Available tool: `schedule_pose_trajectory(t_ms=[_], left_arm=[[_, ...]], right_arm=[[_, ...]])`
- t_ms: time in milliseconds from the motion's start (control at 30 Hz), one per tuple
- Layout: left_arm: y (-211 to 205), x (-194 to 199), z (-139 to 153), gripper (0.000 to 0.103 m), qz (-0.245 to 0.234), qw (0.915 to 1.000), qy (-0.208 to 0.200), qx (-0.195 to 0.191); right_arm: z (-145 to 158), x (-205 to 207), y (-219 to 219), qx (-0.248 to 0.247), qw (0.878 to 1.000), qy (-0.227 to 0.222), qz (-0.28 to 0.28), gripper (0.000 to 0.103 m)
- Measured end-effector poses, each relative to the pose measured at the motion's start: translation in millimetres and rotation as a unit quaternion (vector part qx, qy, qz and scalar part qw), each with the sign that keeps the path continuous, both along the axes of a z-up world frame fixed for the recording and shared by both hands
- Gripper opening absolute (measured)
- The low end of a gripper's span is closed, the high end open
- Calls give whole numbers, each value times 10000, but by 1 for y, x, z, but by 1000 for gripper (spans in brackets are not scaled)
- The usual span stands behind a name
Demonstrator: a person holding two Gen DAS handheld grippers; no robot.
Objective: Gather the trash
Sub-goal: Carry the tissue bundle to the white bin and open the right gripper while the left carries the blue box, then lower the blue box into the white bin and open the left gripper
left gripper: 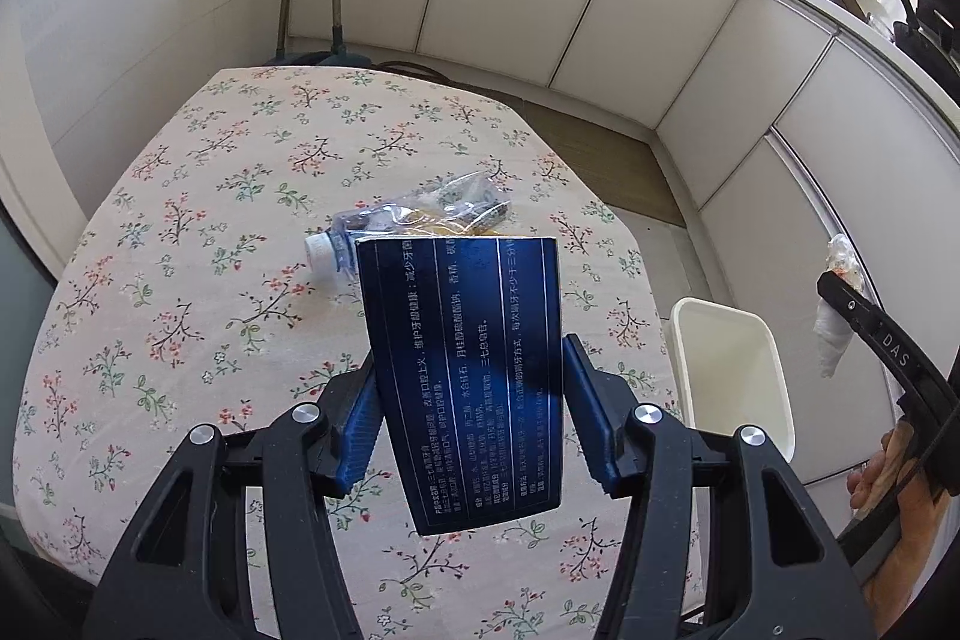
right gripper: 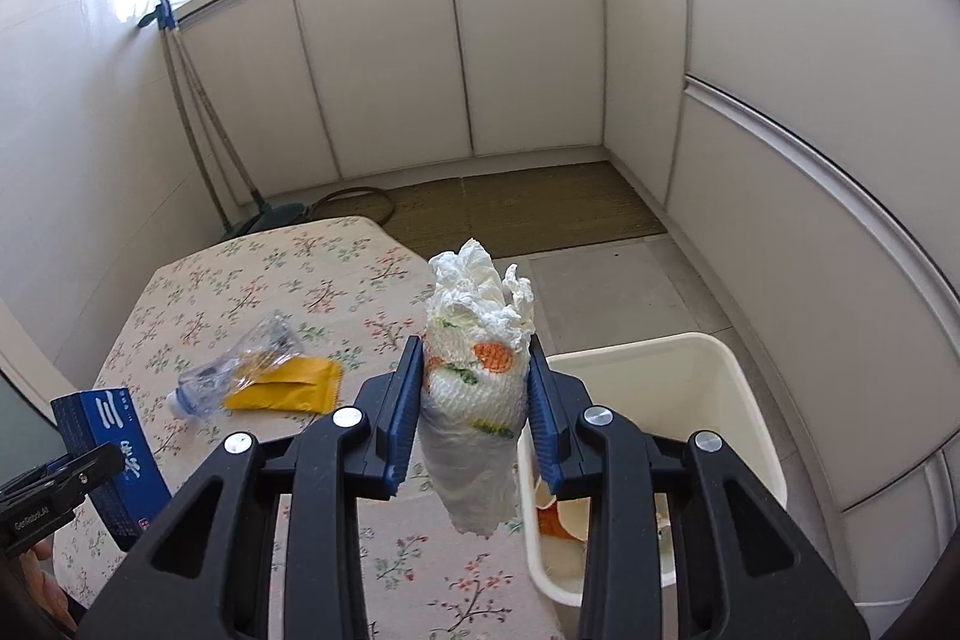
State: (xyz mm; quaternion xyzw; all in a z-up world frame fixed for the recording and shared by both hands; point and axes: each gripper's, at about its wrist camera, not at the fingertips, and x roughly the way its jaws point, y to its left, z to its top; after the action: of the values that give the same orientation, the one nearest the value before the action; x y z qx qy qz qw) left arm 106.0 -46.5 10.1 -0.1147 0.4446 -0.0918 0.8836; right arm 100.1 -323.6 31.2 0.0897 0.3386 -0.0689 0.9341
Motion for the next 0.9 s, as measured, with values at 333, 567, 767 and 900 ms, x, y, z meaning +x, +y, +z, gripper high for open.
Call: schedule_pose_trajectory(t_ms=[333, 567, 767, 900], left_arm=[[-45, 10, -2, 53, -334, 9994, -9, 101], [-92, 18, 6, 53, -681, 9976, -134, 79], [-138, 21, 13, 53, -1030, 9943, -272, -30], [-169, 22, 16, 53, -1252, 9916, -326, -86]], right_arm=[[-15, 2, -72, -83, 9937, -42, -1119, 35], [-21, -14, -120, 48, 9815, -35, -1912, 85], [-20, -35, -150, 170, 9740, 47, -2258, 96], [-18, -50, -170, 271, 9701, 38, -2412, 96]])
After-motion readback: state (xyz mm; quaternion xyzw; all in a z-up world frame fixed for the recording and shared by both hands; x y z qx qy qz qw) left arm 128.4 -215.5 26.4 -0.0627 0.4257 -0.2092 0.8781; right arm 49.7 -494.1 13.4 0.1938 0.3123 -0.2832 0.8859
